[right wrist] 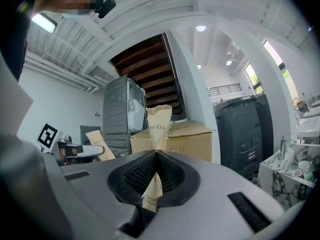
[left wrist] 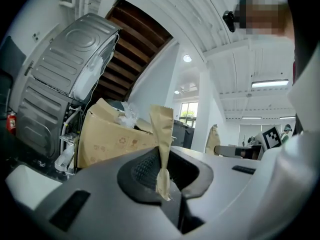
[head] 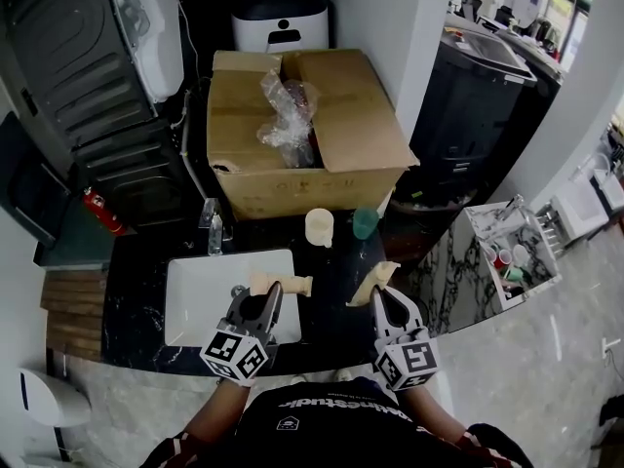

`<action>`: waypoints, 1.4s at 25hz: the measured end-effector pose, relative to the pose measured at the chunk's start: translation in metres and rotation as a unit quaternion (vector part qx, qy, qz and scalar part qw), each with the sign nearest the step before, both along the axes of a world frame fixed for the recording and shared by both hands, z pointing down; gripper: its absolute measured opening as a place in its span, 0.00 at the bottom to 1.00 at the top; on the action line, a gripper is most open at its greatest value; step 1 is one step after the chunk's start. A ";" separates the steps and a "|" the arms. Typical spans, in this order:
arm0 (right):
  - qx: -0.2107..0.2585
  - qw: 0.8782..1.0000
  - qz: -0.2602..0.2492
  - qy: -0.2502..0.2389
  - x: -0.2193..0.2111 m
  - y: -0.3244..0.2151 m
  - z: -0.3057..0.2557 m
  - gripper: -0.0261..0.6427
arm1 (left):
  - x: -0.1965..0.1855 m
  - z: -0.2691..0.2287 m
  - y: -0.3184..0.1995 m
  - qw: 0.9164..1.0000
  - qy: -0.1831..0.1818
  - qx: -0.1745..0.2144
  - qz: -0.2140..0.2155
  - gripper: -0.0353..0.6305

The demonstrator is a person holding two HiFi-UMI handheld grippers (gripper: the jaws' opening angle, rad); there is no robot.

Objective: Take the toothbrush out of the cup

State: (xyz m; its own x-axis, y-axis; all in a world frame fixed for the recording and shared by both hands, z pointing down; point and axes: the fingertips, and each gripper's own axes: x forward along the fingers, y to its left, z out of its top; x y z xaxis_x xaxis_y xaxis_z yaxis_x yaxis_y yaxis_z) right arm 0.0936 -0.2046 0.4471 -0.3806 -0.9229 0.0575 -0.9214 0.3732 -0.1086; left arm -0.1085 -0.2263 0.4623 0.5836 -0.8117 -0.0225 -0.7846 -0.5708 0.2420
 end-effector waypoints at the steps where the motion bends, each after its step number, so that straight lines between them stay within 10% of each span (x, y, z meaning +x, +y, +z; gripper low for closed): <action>1: 0.000 1.000 -0.001 0.000 -0.001 0.000 0.000 0.10 | -0.002 -0.001 0.001 1.000 0.000 0.001 -0.001 0.12; 35: 0.001 1.000 -0.011 0.023 -0.001 -0.010 -0.002 0.10 | 0.005 -0.001 0.004 1.000 -0.013 0.004 -0.002 0.12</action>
State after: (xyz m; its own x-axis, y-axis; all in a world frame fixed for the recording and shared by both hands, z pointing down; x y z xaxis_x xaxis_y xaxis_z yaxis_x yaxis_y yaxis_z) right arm 0.0928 -0.2144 0.4450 -0.3971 -0.9148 0.0741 -0.9172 0.3928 -0.0665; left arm -0.1039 -0.2219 0.4610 0.5811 -0.8137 -0.0149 -0.7924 -0.5699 0.2173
